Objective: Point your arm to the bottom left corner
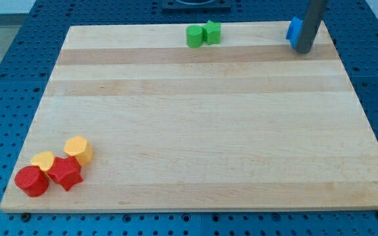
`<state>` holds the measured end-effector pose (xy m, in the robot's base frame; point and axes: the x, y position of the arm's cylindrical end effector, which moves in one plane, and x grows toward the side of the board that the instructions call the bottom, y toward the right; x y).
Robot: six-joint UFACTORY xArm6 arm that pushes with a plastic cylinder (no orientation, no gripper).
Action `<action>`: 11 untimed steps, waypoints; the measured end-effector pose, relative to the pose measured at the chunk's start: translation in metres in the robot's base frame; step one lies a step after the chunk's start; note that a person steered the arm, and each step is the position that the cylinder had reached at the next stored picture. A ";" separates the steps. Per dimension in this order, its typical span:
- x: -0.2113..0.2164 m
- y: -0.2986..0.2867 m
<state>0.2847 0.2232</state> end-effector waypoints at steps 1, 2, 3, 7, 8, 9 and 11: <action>-0.007 0.000; 0.009 0.018; 0.072 0.063; 0.332 -0.145; 0.334 -0.159; 0.334 -0.273; 0.334 -0.453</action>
